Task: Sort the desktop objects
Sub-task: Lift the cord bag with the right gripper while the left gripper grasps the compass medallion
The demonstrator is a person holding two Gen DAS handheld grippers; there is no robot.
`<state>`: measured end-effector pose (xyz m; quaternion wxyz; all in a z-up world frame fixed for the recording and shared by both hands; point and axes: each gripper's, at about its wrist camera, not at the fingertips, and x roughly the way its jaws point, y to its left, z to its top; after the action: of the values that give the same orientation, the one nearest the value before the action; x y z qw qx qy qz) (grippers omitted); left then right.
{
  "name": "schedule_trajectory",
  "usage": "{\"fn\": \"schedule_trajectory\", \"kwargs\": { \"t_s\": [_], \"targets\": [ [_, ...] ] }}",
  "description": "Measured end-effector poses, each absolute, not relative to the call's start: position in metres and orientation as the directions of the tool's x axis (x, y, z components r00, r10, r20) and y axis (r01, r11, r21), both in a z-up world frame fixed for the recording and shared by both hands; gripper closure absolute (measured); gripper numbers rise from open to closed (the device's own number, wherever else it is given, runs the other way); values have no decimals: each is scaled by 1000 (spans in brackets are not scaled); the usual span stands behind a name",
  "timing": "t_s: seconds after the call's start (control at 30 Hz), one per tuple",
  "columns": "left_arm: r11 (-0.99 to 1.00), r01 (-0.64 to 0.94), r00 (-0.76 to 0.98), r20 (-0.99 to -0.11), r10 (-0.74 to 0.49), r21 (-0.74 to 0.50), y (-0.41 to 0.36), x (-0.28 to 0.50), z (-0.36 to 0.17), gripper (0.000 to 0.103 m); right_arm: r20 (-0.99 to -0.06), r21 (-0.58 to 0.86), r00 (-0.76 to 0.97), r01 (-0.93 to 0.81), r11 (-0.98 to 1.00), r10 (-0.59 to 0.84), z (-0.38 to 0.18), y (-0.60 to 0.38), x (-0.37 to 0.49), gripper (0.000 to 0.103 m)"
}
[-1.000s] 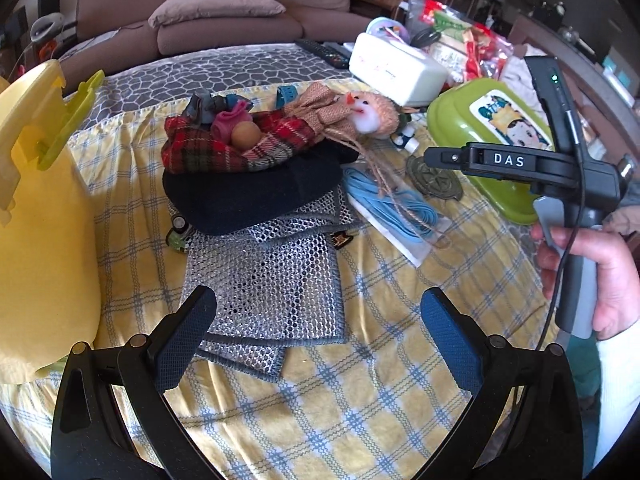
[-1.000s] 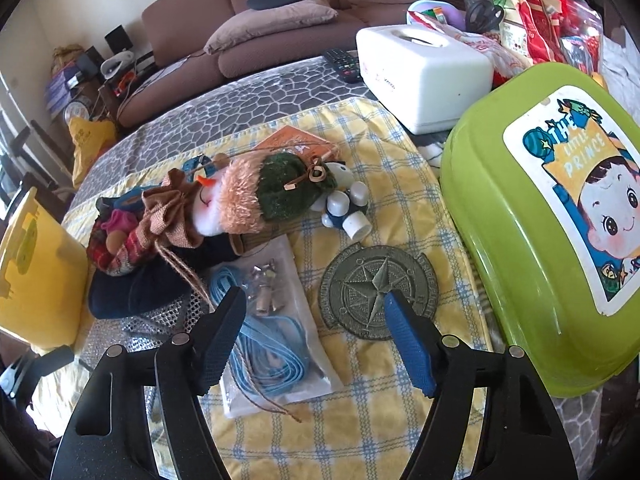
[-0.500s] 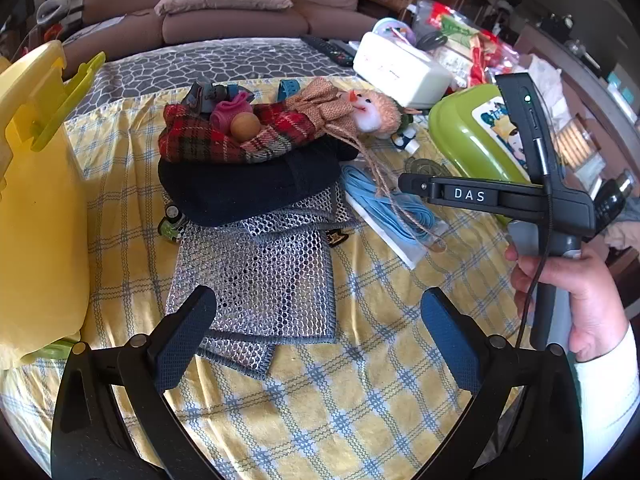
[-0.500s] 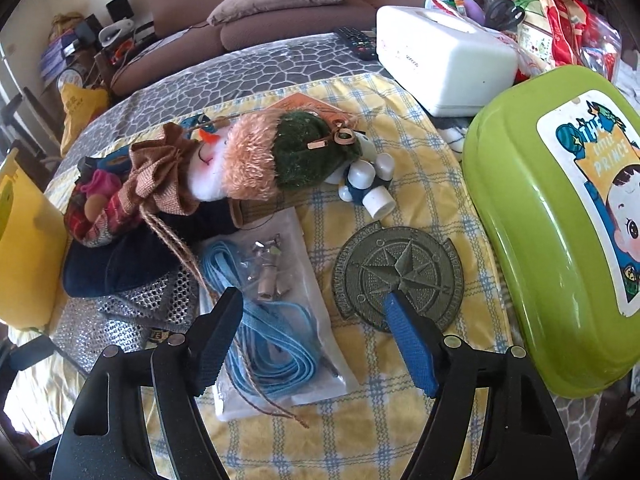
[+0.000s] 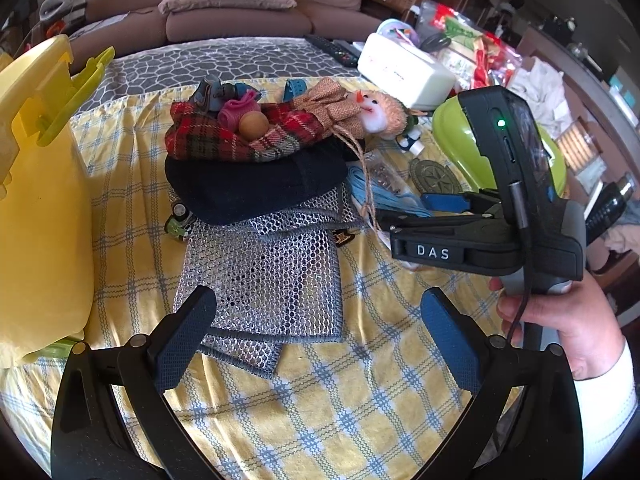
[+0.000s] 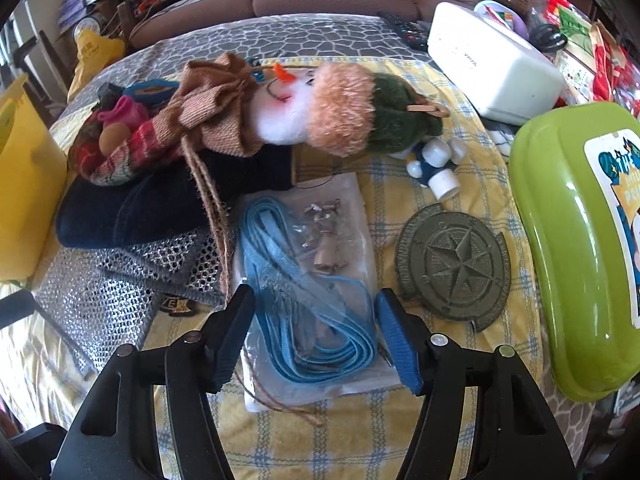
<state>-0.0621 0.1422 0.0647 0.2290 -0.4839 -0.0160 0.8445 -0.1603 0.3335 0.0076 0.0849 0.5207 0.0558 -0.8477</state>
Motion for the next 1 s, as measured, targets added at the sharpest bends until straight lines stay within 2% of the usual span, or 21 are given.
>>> {"fn": "schedule_trajectory", "kwargs": {
  "t_s": [0.07, 0.2, 0.23, 0.3, 0.33, 0.37, 0.43, 0.63, 0.83, 1.0],
  "targets": [
    [-896, -368, -429, -809, 402, -250, 141, -62, 65, 1, -897, -26, -435, 225, -974, -76, 5, 326, -160, 24],
    [-897, -359, -426, -810, 402, -257, 138, -65, 64, 1, -901, -43, -430, 232, -972, -62, -2, 323, -160, 21],
    [-897, -358, -425, -810, 404, -259, 138, -65, 64, 1, -903, -23, -424, 225, -974, -77, -2, 326, -161, 24],
    [-897, -359, -424, -811, 403, -258, 138, -65, 64, 1, -899, -16, -429, 225, -974, -84, 0, 327, -160, 37],
    [-897, -360, -425, -811, 403, -257, 138, -65, 64, 1, -895, -23, -438, 224, -974, -80, 3, 327, -159, 51],
    [-897, -361, -426, -810, 403, -257, 138, -65, 64, 1, -893, -11, -441, 224, -975, -92, 6, 327, -158, 57],
    [-896, -363, -427, -808, 405, -257, 138, -65, 64, 1, -891, 49, -434, 204, -978, -135, 11, 336, -158, 60],
    [-896, -360, -424, -809, 407, -262, 137, -64, 64, 1, -867, 146, -462, 126, -981, -189, 27, 369, -156, 62],
    [-896, -361, -431, -806, 407, -259, 137, -64, 66, 1, -782, 267, -576, 34, -963, -238, 64, 412, -143, 62],
    [-893, -370, -434, -803, 410, -256, 138, -61, 65, 1, -733, 302, -638, 3, -953, -234, 84, 424, -136, 62]
  ]
}}
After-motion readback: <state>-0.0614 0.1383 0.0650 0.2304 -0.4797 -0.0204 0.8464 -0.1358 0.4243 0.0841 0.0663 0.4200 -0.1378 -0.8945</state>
